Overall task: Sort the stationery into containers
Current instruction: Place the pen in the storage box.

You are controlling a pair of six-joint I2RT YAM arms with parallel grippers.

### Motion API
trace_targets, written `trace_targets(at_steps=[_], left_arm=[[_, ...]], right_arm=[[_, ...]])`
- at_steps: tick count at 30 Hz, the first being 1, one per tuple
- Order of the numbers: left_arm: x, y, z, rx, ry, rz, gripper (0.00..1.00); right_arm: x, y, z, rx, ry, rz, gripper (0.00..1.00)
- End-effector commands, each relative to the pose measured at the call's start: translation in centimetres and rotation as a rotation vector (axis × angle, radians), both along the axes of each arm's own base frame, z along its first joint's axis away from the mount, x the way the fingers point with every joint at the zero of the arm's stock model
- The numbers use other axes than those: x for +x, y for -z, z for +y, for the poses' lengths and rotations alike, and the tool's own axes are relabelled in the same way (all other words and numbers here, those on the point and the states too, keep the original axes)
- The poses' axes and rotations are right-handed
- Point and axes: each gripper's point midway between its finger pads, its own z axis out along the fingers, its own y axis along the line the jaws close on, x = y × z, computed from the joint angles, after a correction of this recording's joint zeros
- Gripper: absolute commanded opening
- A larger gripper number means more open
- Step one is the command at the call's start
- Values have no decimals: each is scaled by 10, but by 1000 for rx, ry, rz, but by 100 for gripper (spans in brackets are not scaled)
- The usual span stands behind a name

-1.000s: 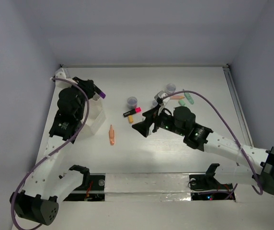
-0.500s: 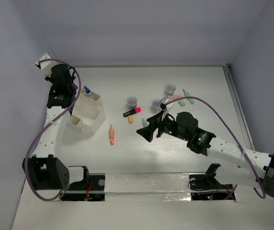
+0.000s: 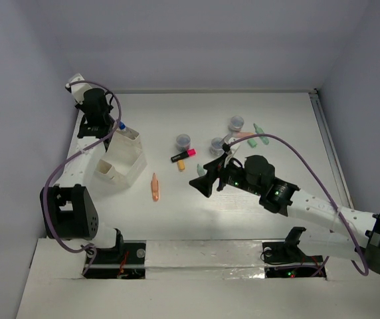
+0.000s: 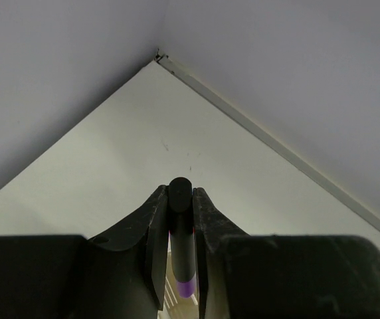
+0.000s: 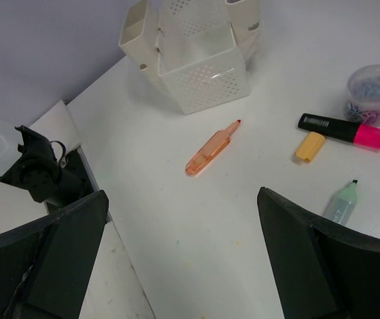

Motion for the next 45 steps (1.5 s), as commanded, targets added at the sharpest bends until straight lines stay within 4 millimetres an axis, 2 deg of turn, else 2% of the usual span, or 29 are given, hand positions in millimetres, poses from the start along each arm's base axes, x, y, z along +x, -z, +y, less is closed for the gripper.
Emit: trace_targets(at_steps=[1,6,13,16,17,18,20,21,24,27,30,31,32,33,34,35,36,37,38,41,43,44,45], left_arm=[[5,2,-2,0,24,-40,0],[5,19,-2,-2,25,-19,0],[4,36,-23,38,40,29,0],[4,40,-24,44,34,50,1],[3,41,-24,44,34,58,7],[3,40,-24,45,32,60,19],[2,36,-26,47,26,64,31],[2,33,-25,46,21,60,42],[0,27,-24,48,12,51,57],[-3,15,-24,45,18,25,69],[-7,-12,-29,31,49,-40,73],[-12,-34,-35,22,69,-91,73],[-15,-45,-37,16,83,-120,73],[-18,-57,-43,7,116,-147,73],[-22,-70,-46,-4,134,-179,73],[-34,-92,-49,-13,156,-229,74],[-38,-101,-56,-23,200,-249,74],[-45,-110,-60,-31,227,-269,74],[-59,-123,-64,-50,257,-303,74],[-88,-136,-88,-87,391,-337,75],[-103,-133,-104,-107,487,-336,75],[-118,-126,-108,-116,517,-334,76],[-125,-120,-116,-131,564,-326,77]], right_arm=[[-1,-15,5,48,-12,-34,99],[0,-13,5,46,-6,-31,99],[1,-10,5,41,0,-26,99],[2,-11,4,42,6,-28,100],[2,-10,3,40,11,-29,100],[4,-9,2,35,21,-28,100],[6,-9,0,30,35,-29,100],[7,-9,0,27,42,-32,100],[9,-8,-1,22,51,-33,100],[13,-5,-2,12,73,-33,99],[18,0,-3,-10,98,-27,93],[20,0,-3,-15,107,-28,89],[22,1,-2,-20,115,-24,83],[26,9,-2,-43,131,-12,71],[28,13,-1,-56,135,-3,70],[30,9,2,-57,136,0,68],[38,24,0,-104,179,28,63],[41,28,1,-122,192,38,62],[46,23,5,-121,203,39,62],[59,45,8,-193,256,86,60],[70,44,12,-215,295,101,61],[76,57,17,-252,304,119,62],[82,52,22,-250,317,121,63]])
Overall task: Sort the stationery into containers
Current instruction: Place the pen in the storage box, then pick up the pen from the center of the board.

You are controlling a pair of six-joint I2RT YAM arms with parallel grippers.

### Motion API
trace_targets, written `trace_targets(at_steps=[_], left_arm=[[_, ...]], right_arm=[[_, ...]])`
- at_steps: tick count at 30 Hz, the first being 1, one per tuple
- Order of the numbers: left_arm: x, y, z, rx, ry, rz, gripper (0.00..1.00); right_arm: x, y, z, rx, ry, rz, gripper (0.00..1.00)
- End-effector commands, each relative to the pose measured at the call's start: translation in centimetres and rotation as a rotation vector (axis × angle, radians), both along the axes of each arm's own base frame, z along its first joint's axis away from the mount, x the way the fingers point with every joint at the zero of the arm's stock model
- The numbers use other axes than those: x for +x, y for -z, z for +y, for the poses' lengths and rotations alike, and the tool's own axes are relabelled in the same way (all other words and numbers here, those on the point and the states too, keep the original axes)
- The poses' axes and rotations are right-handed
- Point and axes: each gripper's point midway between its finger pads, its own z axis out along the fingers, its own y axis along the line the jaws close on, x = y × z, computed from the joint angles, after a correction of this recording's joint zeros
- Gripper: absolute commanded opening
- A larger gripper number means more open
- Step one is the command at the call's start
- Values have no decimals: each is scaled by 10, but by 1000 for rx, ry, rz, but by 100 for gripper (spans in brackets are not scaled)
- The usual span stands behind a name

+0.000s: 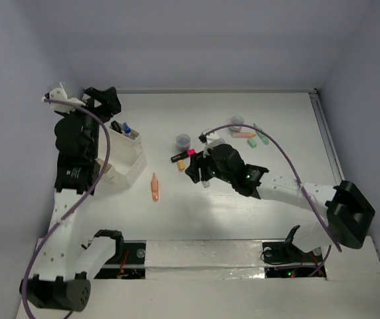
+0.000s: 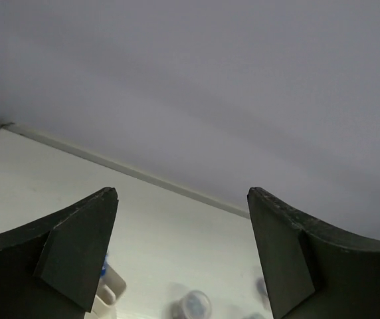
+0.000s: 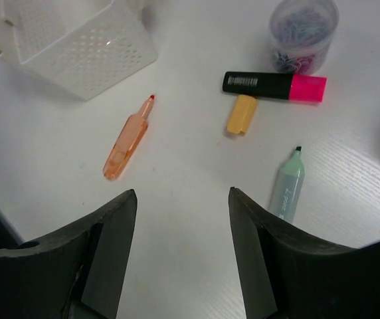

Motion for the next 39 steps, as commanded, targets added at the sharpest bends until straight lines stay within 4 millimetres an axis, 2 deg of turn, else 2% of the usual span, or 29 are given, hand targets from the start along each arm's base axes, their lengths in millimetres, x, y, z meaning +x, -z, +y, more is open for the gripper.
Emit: trace_targets(at_steps=[1,2,3,4,5,6,7,8,9,10,11,12,13,14,15,16,18,19,20,22,23,26,27,29,30,32,33,39], left_arm=[[-26,31,-38,-11,222,61,77],[-38,43,-41,-11,243,66,77],[-45,49,-46,-8,271,69,78],[-56,61,-51,-5,304,80,78],[-62,66,-52,-3,316,83,79],[-66,71,-54,0,328,88,79],[-71,76,-57,8,351,87,79],[-78,84,-57,14,356,93,79],[-81,87,-57,20,362,94,79],[-83,90,-56,27,358,94,80],[-87,92,-62,53,374,91,80],[-88,100,-63,59,370,117,80],[-90,104,-66,67,378,122,80],[-93,103,-69,74,393,121,80],[-94,103,-73,80,405,122,81],[-96,101,-75,82,416,118,80],[-102,100,-82,94,442,113,81],[-103,100,-82,95,441,113,81],[-105,100,-84,97,447,114,81],[-108,98,-86,100,456,107,81],[-111,97,-88,102,467,102,81],[-116,95,-92,102,482,93,81],[-116,95,-92,102,481,93,81],[-119,94,-96,104,500,89,82],[-120,94,-96,104,501,87,81],[-121,93,-97,105,508,85,81],[-121,93,-97,105,506,84,82],[-124,91,-97,105,509,74,82]], right_arm=[[27,-13,11,-20,103,-16,64],[36,3,13,-56,123,8,64],[45,8,10,-74,148,26,65],[56,2,13,-57,176,22,66],[68,16,11,-77,204,46,66],[71,25,8,-98,218,77,67],[77,29,10,-92,228,94,69],[83,24,17,-80,231,89,70],[93,41,11,-115,257,122,72],[96,45,15,-117,260,138,74],[106,40,18,-103,275,134,74],[107,45,20,-108,276,146,74],[113,58,20,-117,286,179,75],[122,56,21,-105,299,182,75],[123,61,24,-103,305,198,75],[127,74,24,-116,311,224,75],[136,77,27,-103,320,236,75],[137,80,31,-95,323,252,75],[137,93,34,-107,323,277,75],[140,97,39,-96,332,300,75],[140,106,40,-105,334,312,74],[146,111,42,-103,361,318,74],[147,118,42,-112,368,322,74],[159,117,39,-115,401,305,74],[160,127,38,-139,409,314,74],[169,125,39,-148,427,293,73],[170,134,36,-177,435,299,71],[172,142,33,-234,441,298,61]])
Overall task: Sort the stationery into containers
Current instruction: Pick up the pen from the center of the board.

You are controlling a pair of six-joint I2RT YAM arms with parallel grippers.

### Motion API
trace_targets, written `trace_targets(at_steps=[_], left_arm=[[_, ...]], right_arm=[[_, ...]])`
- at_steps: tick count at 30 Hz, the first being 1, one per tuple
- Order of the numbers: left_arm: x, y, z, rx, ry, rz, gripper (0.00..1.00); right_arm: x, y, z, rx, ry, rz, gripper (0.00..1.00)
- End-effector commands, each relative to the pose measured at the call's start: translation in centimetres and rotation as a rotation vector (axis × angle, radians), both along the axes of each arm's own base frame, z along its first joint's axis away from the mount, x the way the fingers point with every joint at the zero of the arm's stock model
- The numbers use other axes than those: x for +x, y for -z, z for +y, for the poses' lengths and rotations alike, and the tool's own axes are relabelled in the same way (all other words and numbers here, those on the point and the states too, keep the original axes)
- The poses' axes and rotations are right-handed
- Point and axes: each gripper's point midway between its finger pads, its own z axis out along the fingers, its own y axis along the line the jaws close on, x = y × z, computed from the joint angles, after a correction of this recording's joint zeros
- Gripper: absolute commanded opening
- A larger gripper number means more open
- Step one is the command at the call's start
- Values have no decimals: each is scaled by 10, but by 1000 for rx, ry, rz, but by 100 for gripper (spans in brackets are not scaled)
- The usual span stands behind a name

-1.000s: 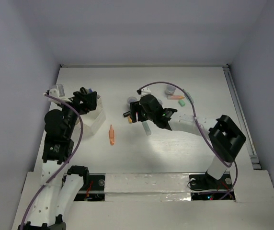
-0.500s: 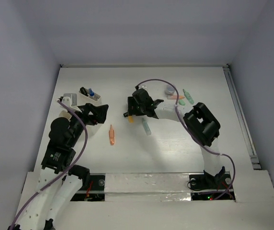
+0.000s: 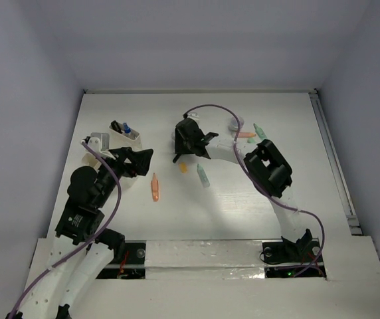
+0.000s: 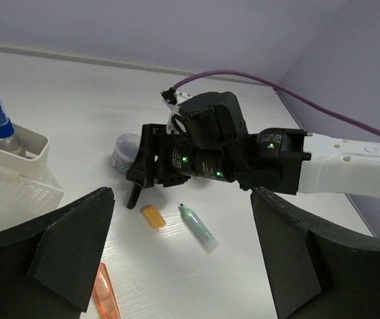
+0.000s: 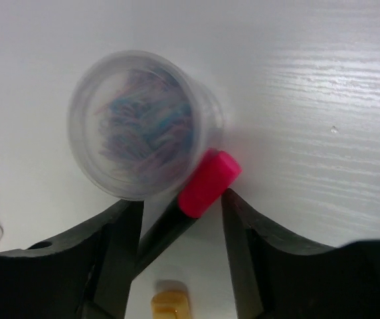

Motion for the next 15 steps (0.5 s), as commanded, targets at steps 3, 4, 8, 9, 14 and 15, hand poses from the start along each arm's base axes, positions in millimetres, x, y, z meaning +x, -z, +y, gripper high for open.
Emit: trace_targets(at_steps=[3,4,8,9,14,15], left_arm=[[-3,-20,2,-11,-5,-66,82],[-3,-20,2,-11,-5,-66,82],[-2,-18,2,-11,-5,-58,82],[-1,-17,1,-8,-5,-55,82],[2,-15,2,-4,-13,-45,82],[2,-14,1,-3,-13,-43,82]], right_arm=[[-1,12,-13,-53,33,29,44],[-2,14,-15,-54,41,31,37],[-2,6,-15,-12,63,11,22],[-2,2,-14,2,66,4,17],[2,-19,-5,117,87,-47,1],[-1,-16,-6,127,88,-45,0]])
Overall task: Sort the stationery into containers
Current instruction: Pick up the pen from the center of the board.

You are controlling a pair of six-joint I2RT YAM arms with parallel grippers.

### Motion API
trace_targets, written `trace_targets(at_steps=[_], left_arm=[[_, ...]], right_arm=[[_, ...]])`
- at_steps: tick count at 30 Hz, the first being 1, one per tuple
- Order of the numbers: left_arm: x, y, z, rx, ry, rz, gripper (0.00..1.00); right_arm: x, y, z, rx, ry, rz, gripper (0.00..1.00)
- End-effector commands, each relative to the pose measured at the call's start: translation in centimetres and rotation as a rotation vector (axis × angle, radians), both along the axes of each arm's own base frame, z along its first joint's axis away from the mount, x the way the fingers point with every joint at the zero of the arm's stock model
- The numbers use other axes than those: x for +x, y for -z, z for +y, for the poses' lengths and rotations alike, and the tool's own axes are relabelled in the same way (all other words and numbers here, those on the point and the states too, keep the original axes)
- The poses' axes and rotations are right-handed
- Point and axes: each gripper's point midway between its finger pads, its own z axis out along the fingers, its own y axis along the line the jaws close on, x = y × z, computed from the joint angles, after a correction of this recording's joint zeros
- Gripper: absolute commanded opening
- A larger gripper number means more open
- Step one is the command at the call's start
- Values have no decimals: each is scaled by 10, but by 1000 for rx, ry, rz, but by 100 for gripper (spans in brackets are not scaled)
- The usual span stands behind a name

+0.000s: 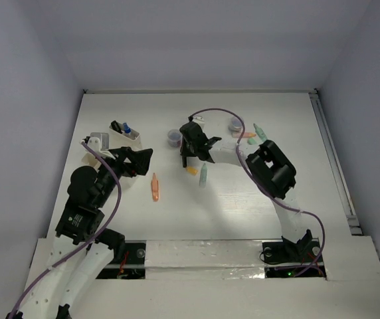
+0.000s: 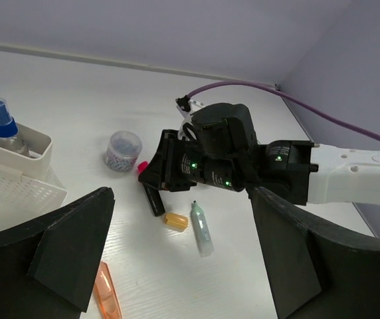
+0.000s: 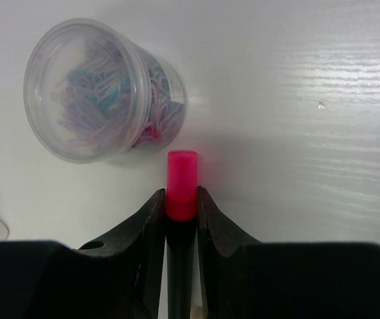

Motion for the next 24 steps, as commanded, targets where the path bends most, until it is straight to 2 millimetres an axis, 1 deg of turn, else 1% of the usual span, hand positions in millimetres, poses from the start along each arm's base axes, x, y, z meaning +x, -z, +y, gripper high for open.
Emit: trace_targets(at_steps=[1,2,3,4,5,6,8,9,10,11,12,13,14,15,16,17,18,19,20,21,22,24], left_arm=[[3,-13,0,-3,-4,-40,82],[4,-11,-1,0,-1,-35,82],[5,-10,-3,-2,3,-31,81],[5,-9,-5,-3,17,-29,80],[6,-7,-8,-4,30,-23,80],[7,-5,-12,-14,45,-15,78],[7,-4,-22,-32,92,-3,76],[8,-1,-26,-42,109,8,73],[8,4,-35,-61,149,42,71],[10,1,-39,-80,168,33,70],[11,2,-43,-95,185,45,68],[9,5,-52,-127,226,73,67],[14,10,-60,-143,253,94,65],[15,14,-70,-177,298,126,62],[12,16,-73,-176,321,133,60],[16,21,-80,-211,342,159,58],[16,22,-84,-227,364,165,53],[13,24,-89,-240,402,172,51],[14,25,-94,-274,422,177,49],[12,25,-96,-290,438,176,46],[10,24,-98,-301,459,176,45],[9,21,-100,-332,474,162,42]], right_arm=[[8,-41,7,148,38,-85,0],[7,-48,9,176,34,-101,0],[1,-44,5,187,32,-101,0],[4,-59,8,240,30,-145,0],[0,-86,10,293,7,-187,0],[-7,-91,7,334,-11,-222,0],[-21,-113,7,389,-81,-277,0],[-28,-150,8,453,-123,-351,0],[-45,-147,10,446,-226,-352,0],[-56,-154,12,460,-288,-367,0],[-68,-177,13,499,-348,-409,0],[-78,-183,13,511,-395,-421,0],[-96,-177,14,528,-467,-394,0],[-109,-192,14,563,-519,-409,0],[-112,-194,11,564,-520,-412,0],[-122,-194,10,576,-551,-395,0],[-128,-199,10,594,-573,-397,0],[-136,-212,8,614,-603,-416,0],[-145,-218,9,630,-647,-414,0],[-150,-223,8,642,-661,-415,0],[-155,-235,6,657,-675,-433,0],[-167,-248,5,684,-729,-445,0]])
